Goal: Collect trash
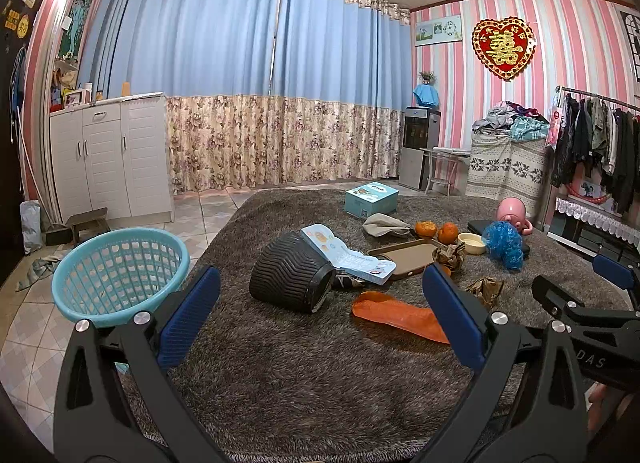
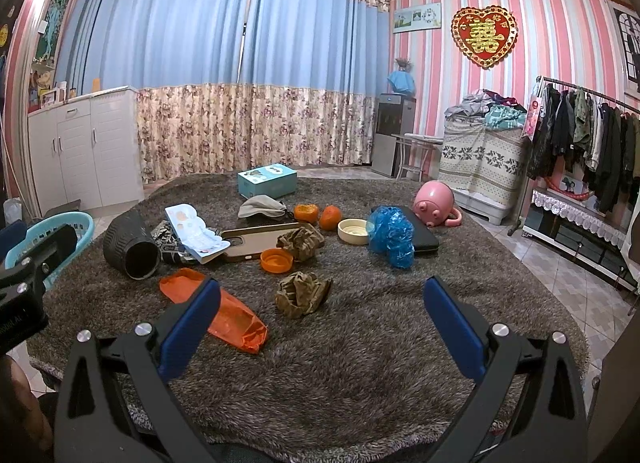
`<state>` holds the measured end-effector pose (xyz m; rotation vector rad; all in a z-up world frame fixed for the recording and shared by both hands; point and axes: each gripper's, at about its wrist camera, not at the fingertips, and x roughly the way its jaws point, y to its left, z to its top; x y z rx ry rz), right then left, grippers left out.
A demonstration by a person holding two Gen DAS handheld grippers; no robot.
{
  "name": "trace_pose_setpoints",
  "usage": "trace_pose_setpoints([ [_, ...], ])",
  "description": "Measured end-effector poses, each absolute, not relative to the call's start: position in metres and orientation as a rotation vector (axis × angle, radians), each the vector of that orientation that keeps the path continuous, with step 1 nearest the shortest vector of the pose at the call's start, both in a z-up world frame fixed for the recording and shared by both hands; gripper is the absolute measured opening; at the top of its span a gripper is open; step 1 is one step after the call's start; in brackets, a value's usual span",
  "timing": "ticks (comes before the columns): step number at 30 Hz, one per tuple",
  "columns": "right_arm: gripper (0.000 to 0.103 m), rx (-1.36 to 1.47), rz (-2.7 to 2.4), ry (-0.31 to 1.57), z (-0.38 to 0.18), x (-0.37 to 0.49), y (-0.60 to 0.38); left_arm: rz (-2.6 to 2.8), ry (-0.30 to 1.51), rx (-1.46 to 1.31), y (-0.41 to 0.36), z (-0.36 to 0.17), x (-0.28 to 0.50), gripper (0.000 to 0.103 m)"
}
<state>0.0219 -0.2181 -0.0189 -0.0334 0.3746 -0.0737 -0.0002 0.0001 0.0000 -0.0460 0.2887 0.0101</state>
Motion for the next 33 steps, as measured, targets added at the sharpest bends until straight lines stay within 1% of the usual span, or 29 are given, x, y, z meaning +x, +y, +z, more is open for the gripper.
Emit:
trace_pose_setpoints([
  [33,0.099,-0.037,-0.077,0.379,-0.0214,0.0224,-0.2200,0.010,0.291,-0.047,0.0003,0.0000,0.0000,0.098],
])
